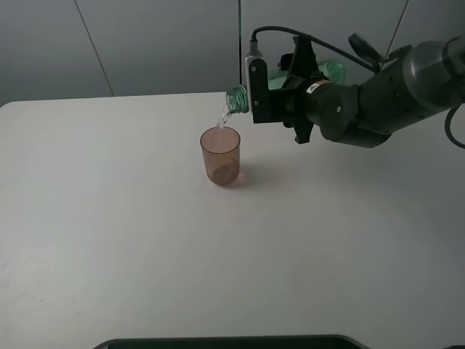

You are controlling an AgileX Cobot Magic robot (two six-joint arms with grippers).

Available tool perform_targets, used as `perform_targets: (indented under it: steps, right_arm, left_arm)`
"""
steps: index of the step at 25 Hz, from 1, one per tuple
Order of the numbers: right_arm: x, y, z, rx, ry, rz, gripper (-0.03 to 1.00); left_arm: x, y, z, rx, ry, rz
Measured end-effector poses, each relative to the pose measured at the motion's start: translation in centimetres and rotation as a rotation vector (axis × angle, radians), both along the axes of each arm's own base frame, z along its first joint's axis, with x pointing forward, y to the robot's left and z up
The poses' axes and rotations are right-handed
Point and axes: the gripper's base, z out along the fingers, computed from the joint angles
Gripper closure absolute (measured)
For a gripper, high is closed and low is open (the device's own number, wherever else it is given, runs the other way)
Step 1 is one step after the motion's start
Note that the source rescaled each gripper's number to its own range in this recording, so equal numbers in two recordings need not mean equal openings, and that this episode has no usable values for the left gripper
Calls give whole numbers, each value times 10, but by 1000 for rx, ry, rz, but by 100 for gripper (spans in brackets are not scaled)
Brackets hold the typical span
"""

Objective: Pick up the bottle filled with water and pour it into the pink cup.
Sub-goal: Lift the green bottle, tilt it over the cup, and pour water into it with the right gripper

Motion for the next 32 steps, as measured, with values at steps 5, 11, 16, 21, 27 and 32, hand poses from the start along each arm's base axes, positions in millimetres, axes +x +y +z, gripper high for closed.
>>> perform_targets:
  steps: [5,11,16,21,27,32]
  right_arm:
    - [0,-1,0,-1,-1,-11,97]
    - [0,-1,0,-16,-7,-11,97]
    - [1,-2,1,-32,-13,-8,97]
    - [1,-2,1,-42,-17,-6,97]
    - [1,-3,1,-49,-17,-11,97]
    - [1,-3,1,-67,-21,-4,97]
  left_arm:
    - [0,0,0,0,0,0]
    - [0,0,0,0,0,0]
    - [0,0,0,0,0,0]
    - [0,0,0,2,0,-1]
    - [0,0,0,3,0,-2]
    - [0,0,0,3,0,-2]
